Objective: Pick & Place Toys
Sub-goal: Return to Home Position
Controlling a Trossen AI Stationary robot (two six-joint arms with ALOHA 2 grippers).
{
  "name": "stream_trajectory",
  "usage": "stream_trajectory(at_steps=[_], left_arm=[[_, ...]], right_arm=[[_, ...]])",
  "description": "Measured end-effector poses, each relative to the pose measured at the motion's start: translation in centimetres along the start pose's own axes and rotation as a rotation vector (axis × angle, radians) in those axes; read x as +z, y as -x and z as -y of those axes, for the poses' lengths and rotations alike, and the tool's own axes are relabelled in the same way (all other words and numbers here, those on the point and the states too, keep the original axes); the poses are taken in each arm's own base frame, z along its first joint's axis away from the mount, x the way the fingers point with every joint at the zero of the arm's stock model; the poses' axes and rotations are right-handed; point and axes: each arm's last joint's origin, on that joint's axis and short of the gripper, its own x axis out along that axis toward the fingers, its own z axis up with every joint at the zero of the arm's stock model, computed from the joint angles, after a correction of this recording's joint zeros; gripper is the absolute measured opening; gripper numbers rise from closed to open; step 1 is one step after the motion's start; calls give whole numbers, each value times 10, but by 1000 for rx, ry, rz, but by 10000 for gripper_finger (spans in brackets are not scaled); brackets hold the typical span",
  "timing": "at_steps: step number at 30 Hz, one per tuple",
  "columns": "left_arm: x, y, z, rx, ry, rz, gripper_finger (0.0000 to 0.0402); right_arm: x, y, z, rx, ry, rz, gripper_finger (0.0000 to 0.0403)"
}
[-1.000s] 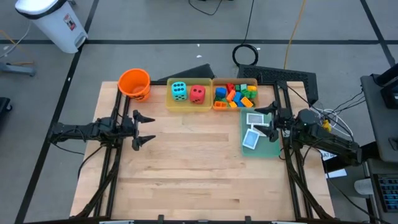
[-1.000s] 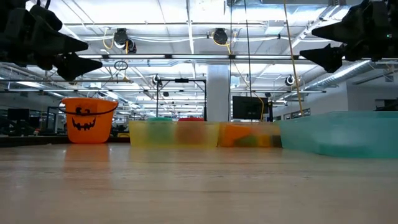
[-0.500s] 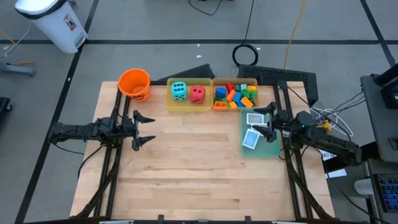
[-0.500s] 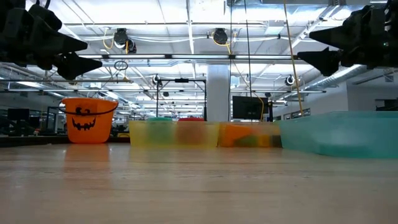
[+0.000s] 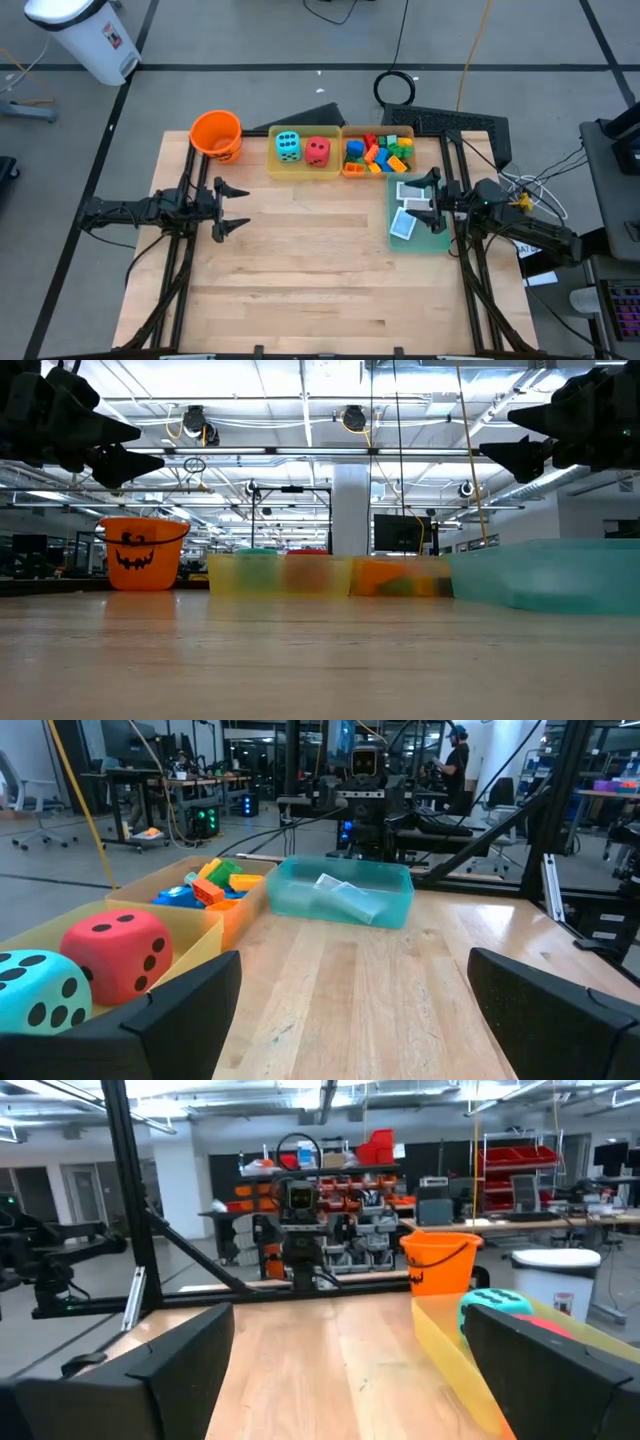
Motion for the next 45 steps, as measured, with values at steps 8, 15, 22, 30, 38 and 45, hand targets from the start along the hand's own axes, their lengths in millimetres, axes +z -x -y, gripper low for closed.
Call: stream_trajectory(at_steps=[8, 15, 22, 30, 38, 45], left_arm=[[0, 0, 0, 0, 0, 0, 392], [0, 0, 0, 0, 0, 0, 392], [0, 0, 0, 0, 0, 0, 392], [0, 0, 0, 0, 0, 0, 392], [0, 0, 0, 0, 0, 0, 392], [0, 0, 0, 0, 0, 0, 392]], right_arm=[[0, 0, 0, 0, -32, -4, 365], [0, 0, 0, 0, -34, -4, 365], [0, 0, 0, 0, -34, -4, 365], [0, 0, 0, 1, -34, -4, 365], [0, 0, 0, 1, -34, -4, 365], [0, 0, 0, 1, -34, -4, 365]])
